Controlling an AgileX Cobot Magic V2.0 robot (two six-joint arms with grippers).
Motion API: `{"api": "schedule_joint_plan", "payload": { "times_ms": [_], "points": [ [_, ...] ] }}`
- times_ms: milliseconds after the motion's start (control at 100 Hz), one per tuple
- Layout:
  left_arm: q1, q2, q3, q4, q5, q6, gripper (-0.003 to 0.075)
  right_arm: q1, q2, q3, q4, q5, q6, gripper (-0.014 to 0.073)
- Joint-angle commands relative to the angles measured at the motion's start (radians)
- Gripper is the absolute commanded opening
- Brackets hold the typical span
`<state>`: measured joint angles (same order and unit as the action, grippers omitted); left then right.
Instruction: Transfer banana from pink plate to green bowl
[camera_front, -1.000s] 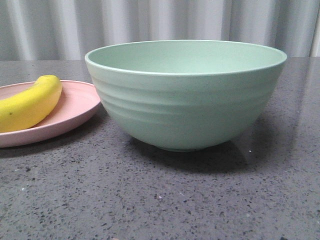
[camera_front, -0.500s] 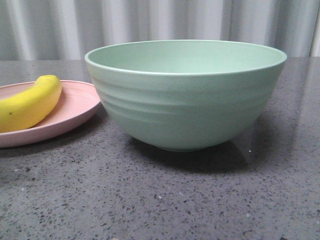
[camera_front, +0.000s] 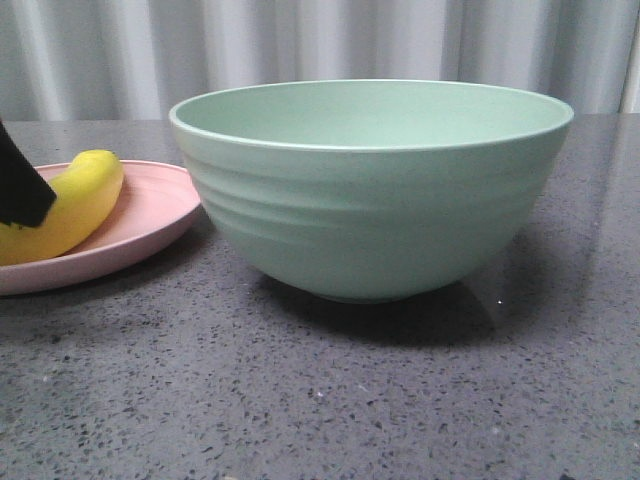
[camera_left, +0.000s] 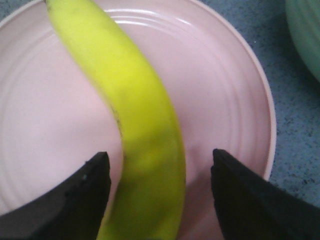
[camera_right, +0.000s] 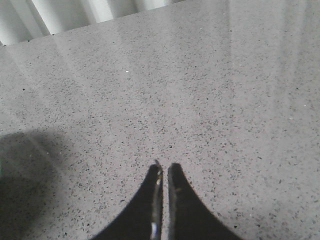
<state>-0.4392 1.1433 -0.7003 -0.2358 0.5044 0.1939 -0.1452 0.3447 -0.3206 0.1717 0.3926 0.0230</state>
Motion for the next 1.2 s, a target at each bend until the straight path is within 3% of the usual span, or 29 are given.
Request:
{"api": "schedule_joint_plan", "payload": {
  "times_ms": [0, 280, 620, 810, 930, 1190],
  "points": [
    [-0.010, 0.020, -0.045, -0.009, -0.044, -0.004, 0.0409, -0.002, 0.016, -0.034, 0.002, -0.080, 0.000, -0.0064],
    [-0.010, 0.092, -0.072, -0.009, -0.046, -0.004, 0.0397, -0.002, 0.016, -0.034, 0.002, -0.078, 0.000, -0.0064],
    [-0.010, 0.096, -0.078, -0.009, -0.046, -0.004, 0.0184, -0.002, 0.016, -0.034, 0.002, -0.072, 0.000, -0.0064],
    [-0.010, 0.091, -0.108, -0.009, -0.039, -0.004, 0.0178, -0.002, 0.016, -0.041, 0.002, -0.054, 0.000, -0.0064],
    [-0.010, 0.071, -0.166, -0.009, 0.056, -0.002, 0.0178, 0.008, 0.031, -0.090, 0.002, 0.027, -0.001, -0.0064],
    [-0.041, -0.030, -0.261, -0.096, 0.091, 0.040, 0.0178, 0.110, 0.171, -0.269, 0.027, 0.179, -0.023, -0.0064]
  ]
}}
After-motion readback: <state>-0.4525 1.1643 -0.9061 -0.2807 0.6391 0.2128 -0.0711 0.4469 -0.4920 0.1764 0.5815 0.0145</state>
